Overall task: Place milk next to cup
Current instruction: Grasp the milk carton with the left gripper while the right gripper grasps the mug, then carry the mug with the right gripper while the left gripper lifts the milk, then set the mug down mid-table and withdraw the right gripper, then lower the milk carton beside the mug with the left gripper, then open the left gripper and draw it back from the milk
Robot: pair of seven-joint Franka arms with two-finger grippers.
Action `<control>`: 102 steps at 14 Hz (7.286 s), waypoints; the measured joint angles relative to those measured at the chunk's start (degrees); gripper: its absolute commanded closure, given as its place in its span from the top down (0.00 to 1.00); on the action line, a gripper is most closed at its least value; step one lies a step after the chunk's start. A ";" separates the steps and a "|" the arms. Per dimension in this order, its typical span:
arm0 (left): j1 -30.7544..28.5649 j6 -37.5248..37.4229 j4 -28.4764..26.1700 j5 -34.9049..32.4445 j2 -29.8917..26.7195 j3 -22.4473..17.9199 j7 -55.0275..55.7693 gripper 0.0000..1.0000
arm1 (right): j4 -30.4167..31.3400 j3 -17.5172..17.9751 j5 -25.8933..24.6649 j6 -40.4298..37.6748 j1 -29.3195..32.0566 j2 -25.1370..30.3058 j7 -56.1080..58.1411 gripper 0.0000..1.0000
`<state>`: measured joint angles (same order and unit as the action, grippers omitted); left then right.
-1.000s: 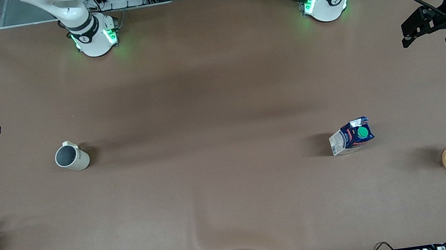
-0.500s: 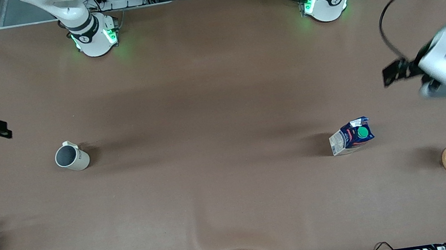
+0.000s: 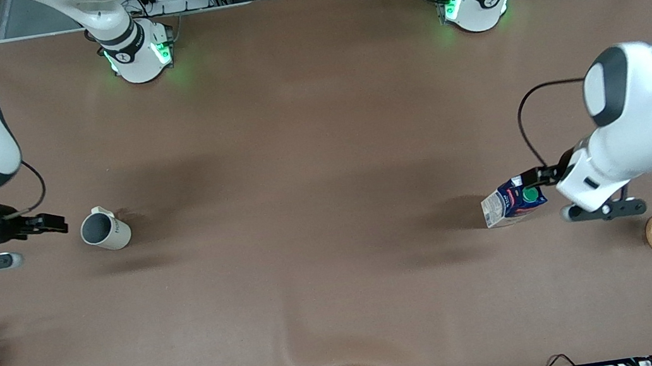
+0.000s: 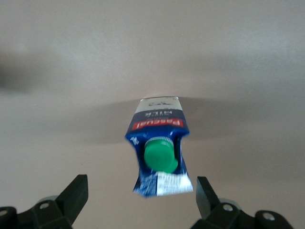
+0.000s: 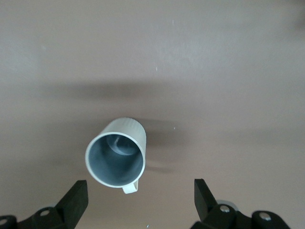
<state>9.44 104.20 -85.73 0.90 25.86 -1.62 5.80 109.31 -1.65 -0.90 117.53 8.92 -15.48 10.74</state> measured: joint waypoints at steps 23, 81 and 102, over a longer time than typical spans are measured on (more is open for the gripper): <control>1.86 -7.93 1.65 0.81 -3.96 0.04 3.04 0.00 | -17.57 1.69 8.78 -23.76 -19.51 -6.86 -37.50 0.00; 26.40 1.43 7.45 0.38 11.18 12.43 51.20 1.00 | -11.55 -0.29 0.89 -15.40 -6.75 15.95 -11.04 1.00; 5.86 -11.71 9.59 -1.39 -7.96 10.62 28.31 1.00 | -17.50 -0.60 0.63 -17.51 -6.69 13.42 -11.01 1.00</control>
<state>15.30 92.49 -76.14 -0.49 17.90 9.00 34.11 91.82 -2.25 -0.27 100.03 2.23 -2.06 -0.27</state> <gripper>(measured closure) 0.000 0.000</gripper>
